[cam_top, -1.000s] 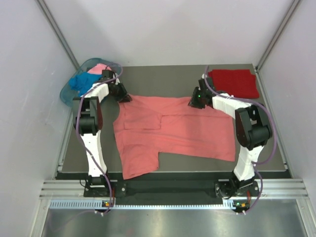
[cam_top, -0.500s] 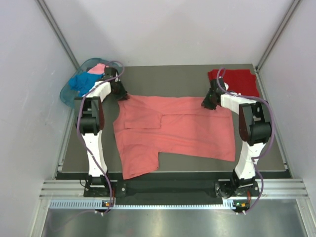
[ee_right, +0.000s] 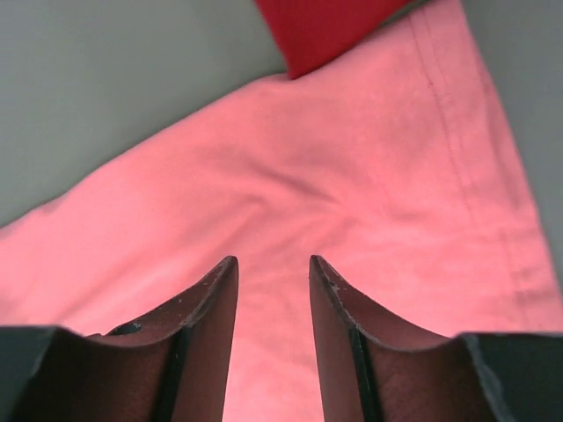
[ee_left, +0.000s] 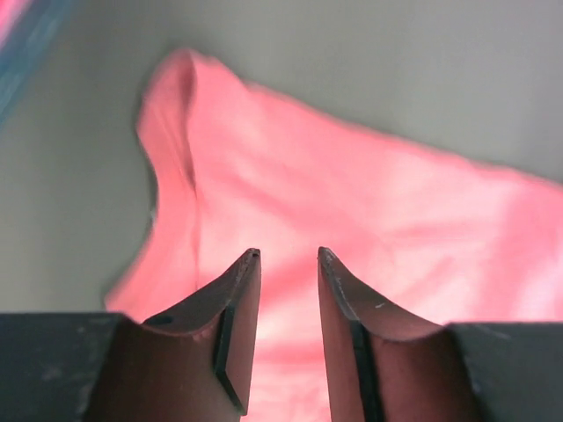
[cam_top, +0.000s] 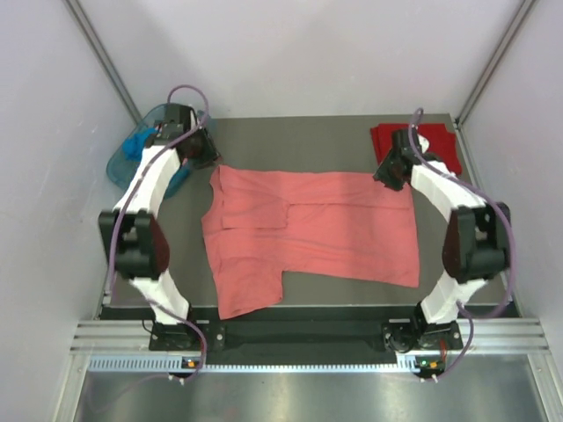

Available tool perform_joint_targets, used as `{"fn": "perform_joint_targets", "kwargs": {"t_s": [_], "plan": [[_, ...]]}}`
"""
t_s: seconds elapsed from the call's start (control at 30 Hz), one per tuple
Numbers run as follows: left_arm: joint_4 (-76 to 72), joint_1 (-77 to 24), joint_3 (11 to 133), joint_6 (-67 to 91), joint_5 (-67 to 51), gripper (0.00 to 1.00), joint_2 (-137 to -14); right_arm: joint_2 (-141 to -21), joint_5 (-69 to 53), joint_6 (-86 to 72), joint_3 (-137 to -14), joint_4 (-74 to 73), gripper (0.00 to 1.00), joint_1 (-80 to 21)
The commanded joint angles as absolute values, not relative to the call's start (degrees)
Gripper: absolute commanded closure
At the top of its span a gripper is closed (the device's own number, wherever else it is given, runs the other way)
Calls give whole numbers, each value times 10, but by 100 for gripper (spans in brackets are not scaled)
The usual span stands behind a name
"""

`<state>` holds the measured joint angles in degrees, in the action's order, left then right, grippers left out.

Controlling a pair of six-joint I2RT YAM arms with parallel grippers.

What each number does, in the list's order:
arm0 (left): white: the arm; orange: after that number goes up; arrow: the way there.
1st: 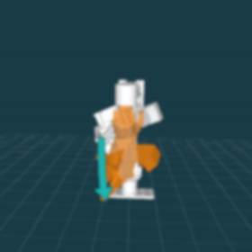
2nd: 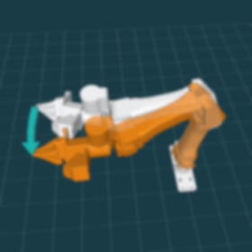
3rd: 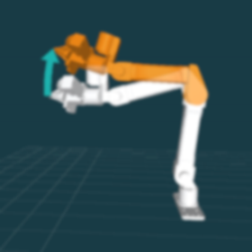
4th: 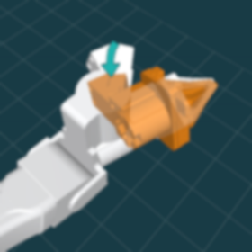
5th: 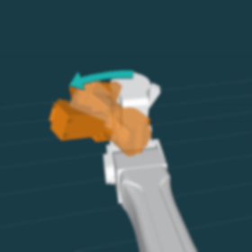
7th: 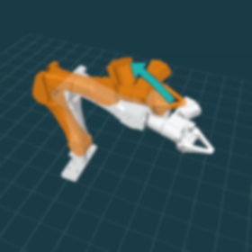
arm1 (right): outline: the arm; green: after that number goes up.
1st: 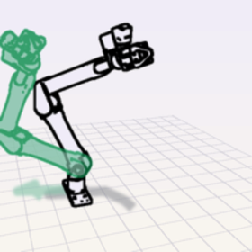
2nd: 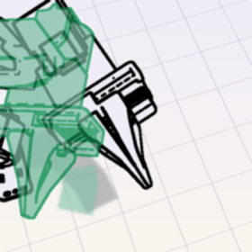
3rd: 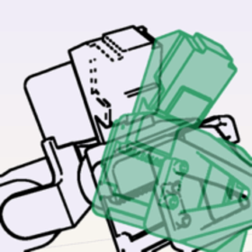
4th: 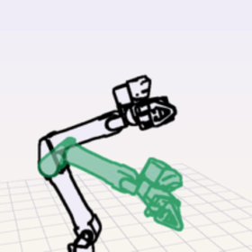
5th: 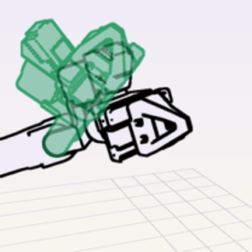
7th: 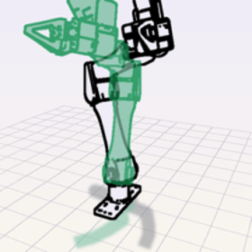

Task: Fold and stack the t-shirts
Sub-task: Fold the tshirt

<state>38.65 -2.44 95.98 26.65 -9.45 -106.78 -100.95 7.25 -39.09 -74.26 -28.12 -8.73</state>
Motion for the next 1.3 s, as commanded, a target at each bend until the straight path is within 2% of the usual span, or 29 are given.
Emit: {"fn": "perform_joint_targets", "kwargs": {"t_s": [0.0,0.03,0.07,0.17,0.33,0.47,0.63,0.77,0.83,1.1,1.27], "plan": [[400,-27,819,236,-144,62,-943,-878,66,-329,-702,-305,61,-122],[382,-25,781,236,-187,61,-906,-840,59,-310,-687,-303,61,-162],[381,-23,717,237,-199,62,-890,-822,60,-309,-673,-303,61,-184],[393,-23,630,238,-215,62,-827,-758,52,-356,-598,-280,61,-293],[395,-17,556,264,-219,60,-721,-710,92,-446,-485,-198,59,-514],[377,15,534,290,-263,56,-702,-781,87,-326,-502,-127,59,-651],[389,192,606,315,-431,57,-753,-898,166,-89,-571,-30,60,-814],[397,209,693,340,-401,57,-754,-1012,171,46,-638,-4,59,-865],[372,214,694,356,-399,57,-747,-1054,187,108,-658,23,59,-890],[286,223,647,398,-427,56,-765,-1077,226,249,-608,160,53,-944],[264,224,642,405,-447,56,-790,-1112,235,276,-624,149,52,-947]]}}
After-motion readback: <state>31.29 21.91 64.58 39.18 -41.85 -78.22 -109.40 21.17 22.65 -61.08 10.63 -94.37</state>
